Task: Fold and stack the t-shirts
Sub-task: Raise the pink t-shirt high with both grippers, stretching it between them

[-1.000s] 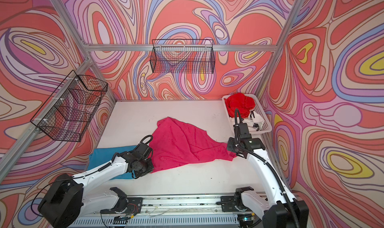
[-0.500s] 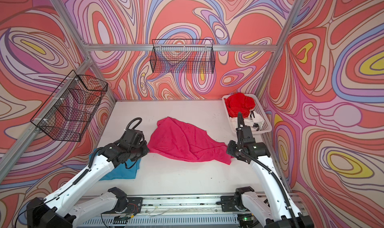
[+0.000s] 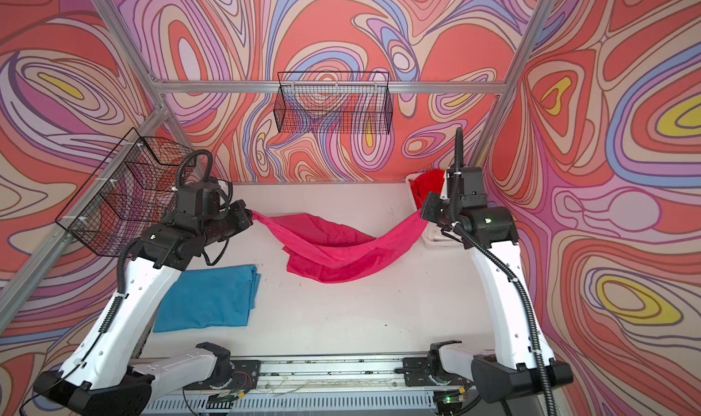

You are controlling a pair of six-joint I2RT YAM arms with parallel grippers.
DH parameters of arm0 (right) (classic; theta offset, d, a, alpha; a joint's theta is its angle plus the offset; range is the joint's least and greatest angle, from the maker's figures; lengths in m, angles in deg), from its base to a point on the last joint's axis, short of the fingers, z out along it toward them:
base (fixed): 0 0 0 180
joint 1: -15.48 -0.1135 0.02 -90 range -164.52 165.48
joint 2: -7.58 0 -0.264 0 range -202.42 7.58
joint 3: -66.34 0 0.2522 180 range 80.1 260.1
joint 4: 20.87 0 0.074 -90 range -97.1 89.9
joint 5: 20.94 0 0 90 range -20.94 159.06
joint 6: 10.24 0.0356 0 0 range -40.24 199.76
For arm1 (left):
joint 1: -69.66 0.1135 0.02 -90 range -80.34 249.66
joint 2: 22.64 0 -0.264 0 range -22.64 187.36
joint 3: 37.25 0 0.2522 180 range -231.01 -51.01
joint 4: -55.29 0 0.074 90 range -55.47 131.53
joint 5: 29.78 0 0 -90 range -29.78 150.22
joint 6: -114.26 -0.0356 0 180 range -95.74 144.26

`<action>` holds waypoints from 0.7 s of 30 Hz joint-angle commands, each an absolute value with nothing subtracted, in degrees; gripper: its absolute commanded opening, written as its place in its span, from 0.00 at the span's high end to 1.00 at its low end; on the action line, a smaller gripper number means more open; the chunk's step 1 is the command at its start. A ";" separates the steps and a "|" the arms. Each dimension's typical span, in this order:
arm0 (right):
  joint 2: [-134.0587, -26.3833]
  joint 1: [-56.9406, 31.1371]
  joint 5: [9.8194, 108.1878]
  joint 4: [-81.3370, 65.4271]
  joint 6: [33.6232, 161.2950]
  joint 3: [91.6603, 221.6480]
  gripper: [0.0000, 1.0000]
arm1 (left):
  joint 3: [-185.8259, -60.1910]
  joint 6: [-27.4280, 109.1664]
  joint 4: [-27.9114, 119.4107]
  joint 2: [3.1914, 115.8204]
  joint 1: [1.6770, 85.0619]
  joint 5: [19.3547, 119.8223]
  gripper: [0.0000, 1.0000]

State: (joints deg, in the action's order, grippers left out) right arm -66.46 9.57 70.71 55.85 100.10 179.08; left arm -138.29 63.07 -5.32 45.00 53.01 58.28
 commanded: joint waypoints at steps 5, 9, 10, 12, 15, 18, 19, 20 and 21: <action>-73.15 9.73 72.38 53.12 93.59 201.29 1.00 | -156.90 55.44 -4.74 48.58 56.04 57.76 1.00; -74.96 9.74 69.48 50.08 93.40 211.95 1.00 | -166.18 53.73 -4.98 50.58 56.10 57.66 1.00; -74.64 9.72 68.89 48.51 93.41 213.41 1.00 | -167.46 53.54 -4.38 50.45 56.07 57.68 1.00; -73.42 9.68 68.48 44.96 93.65 215.01 1.00 | -169.87 53.14 -3.88 50.14 56.04 57.26 1.00; -72.95 9.71 68.35 41.90 93.39 218.67 1.00 | -173.80 52.31 -3.70 49.98 56.06 56.12 1.00; -74.57 9.69 67.23 40.41 93.64 222.76 1.00 | -175.82 51.47 -3.08 50.42 56.04 54.89 1.00; -75.15 9.80 66.60 39.53 93.82 223.24 1.00 | -176.21 51.16 -2.95 50.93 56.04 54.57 1.00; -75.78 9.78 66.34 38.59 93.82 223.44 1.00 | -176.46 50.87 -2.81 51.50 56.04 54.35 1.00; -76.54 9.70 66.25 37.26 93.78 223.28 1.00 | -176.60 50.59 -2.85 52.31 56.08 54.01 1.00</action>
